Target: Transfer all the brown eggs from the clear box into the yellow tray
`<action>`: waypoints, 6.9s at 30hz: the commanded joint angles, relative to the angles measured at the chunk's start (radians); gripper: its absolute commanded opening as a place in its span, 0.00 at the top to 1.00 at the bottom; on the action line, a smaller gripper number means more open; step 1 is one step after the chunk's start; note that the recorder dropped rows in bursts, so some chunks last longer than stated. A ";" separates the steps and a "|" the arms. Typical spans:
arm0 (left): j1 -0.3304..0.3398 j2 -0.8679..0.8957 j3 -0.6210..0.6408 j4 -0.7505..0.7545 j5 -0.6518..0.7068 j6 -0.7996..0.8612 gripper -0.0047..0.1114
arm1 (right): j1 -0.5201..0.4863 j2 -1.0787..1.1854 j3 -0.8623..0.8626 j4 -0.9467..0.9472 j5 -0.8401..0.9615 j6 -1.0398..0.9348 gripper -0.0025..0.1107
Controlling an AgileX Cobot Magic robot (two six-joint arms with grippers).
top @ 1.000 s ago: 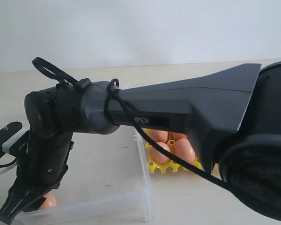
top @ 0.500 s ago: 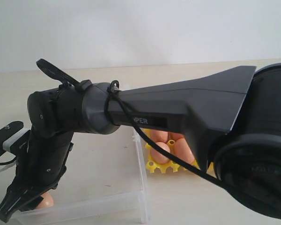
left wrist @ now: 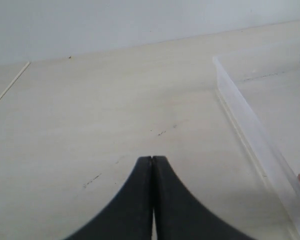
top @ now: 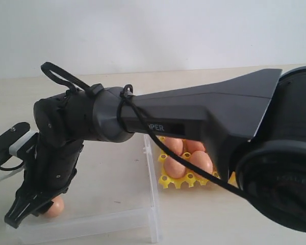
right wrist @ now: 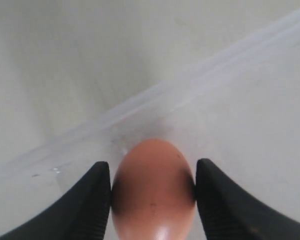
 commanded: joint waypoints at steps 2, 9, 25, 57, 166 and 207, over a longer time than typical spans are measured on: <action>-0.006 0.001 -0.004 -0.002 -0.009 -0.007 0.96 | -0.026 -0.034 0.008 -0.055 -0.017 0.018 0.98; -0.006 0.001 -0.004 -0.002 -0.009 -0.005 0.96 | -0.044 -0.083 0.008 -0.059 -0.067 0.040 0.98; -0.006 0.001 -0.004 -0.002 -0.009 -0.006 0.96 | -0.155 -0.282 0.008 -0.036 -0.239 0.089 0.98; -0.006 0.001 -0.004 -0.002 -0.009 -0.006 0.96 | -0.403 -0.867 1.023 0.086 -1.036 0.062 0.98; -0.006 0.001 -0.004 -0.002 -0.009 -0.004 0.96 | -0.498 -0.746 1.404 0.553 -1.271 -0.122 0.50; -0.006 0.001 -0.004 -0.002 -0.009 -0.004 0.96 | -0.498 -1.324 1.404 0.502 -1.124 -0.154 0.97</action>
